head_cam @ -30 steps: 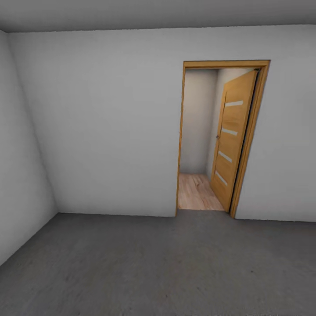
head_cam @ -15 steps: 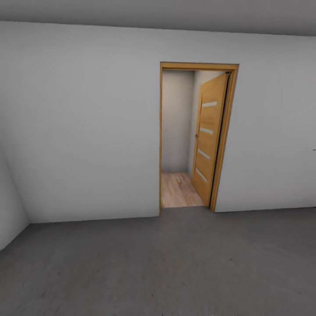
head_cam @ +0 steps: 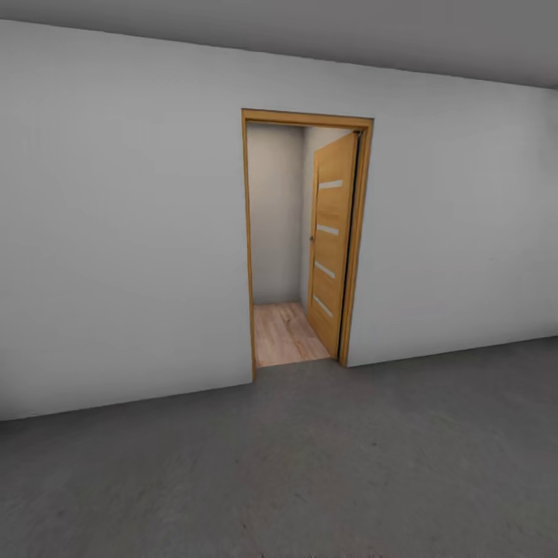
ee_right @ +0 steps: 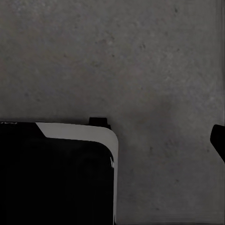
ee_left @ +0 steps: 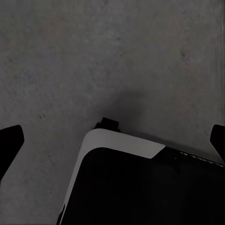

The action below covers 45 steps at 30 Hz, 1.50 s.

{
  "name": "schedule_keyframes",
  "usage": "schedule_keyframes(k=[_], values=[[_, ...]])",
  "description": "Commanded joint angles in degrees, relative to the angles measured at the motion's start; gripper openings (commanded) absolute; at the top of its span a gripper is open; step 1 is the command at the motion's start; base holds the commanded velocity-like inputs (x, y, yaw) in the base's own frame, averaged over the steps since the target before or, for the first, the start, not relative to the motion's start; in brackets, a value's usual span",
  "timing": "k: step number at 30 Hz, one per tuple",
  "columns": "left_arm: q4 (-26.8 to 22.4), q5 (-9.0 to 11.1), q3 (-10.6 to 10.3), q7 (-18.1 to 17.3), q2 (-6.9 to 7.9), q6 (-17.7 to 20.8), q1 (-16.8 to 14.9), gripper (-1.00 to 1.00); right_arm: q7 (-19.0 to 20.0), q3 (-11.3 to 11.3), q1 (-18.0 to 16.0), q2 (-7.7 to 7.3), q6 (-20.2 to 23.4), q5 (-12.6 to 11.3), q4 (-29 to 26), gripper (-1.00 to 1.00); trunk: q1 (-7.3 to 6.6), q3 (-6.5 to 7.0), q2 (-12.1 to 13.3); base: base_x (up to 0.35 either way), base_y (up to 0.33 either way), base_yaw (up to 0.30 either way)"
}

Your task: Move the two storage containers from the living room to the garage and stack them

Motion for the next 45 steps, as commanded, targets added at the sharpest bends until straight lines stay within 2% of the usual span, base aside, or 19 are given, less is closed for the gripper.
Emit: schedule_keyframes(k=[1,24,45], values=[[0.0,0.4,-0.4,0.2,0.00,-0.2,0.0,1.00,0.0,0.5,-0.1,0.03,-0.3,-0.5,0.2,1.00,0.01,-0.09,-0.1,0.000,0.000,-0.293],[0.0,0.5,-0.5,0.1,0.05,-0.1,0.0,1.00,0.0,0.5,-0.1,0.03,-0.3,-0.2,0.2,1.00,0.01,-0.09,-0.1,0.020,0.000,-0.284],[0.1,0.5,-0.5,0.1,0.09,0.4,0.0,1.00,-0.6,0.8,-0.1,0.04,0.1,0.0,0.2,1.00,0.01,-0.09,-0.1,0.277,0.000,-0.036]])
